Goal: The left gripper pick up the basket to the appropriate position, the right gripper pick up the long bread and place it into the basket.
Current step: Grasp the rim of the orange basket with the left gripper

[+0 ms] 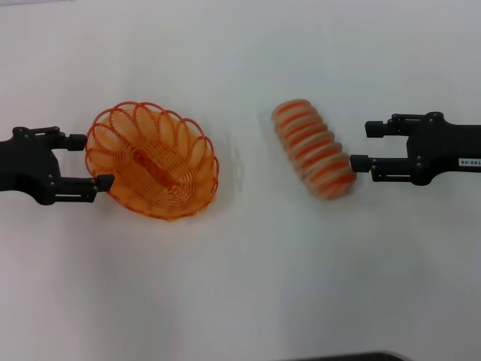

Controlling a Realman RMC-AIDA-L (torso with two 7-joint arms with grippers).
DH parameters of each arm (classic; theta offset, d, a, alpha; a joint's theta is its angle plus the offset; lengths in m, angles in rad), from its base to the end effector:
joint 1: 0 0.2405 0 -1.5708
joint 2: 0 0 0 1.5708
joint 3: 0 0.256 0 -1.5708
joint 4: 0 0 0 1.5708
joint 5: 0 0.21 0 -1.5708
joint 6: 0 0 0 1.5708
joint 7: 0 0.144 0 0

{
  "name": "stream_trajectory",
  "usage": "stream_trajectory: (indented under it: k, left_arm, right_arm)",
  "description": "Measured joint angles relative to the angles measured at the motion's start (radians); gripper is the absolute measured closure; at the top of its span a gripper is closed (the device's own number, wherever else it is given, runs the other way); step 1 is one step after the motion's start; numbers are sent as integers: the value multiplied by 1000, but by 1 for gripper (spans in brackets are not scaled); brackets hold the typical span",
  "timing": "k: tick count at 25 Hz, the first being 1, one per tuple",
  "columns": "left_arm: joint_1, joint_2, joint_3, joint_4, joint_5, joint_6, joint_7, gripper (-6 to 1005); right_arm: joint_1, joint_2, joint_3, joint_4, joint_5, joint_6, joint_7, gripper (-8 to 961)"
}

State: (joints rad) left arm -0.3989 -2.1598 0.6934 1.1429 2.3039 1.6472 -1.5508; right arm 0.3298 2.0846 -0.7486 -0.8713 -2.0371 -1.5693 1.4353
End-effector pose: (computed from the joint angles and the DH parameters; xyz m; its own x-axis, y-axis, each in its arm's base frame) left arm -0.2802 0.3051 0.0374 0.9008 0.3793 0.2115 0.4281 -0.8576 -0.2850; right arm 0.3064 0.2902 0.0236 0.8203 -0.3998 -0.4090 -0.5168 -0.8245 -0.2304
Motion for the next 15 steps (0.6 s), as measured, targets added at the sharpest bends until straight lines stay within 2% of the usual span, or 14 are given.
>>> stream_trajectory:
  k: [15]
  left_arm:
    - [-3,0,-6,1,-8,3,-2,158]
  right_arm:
    - [2,0,0,-2,0,0,2,204]
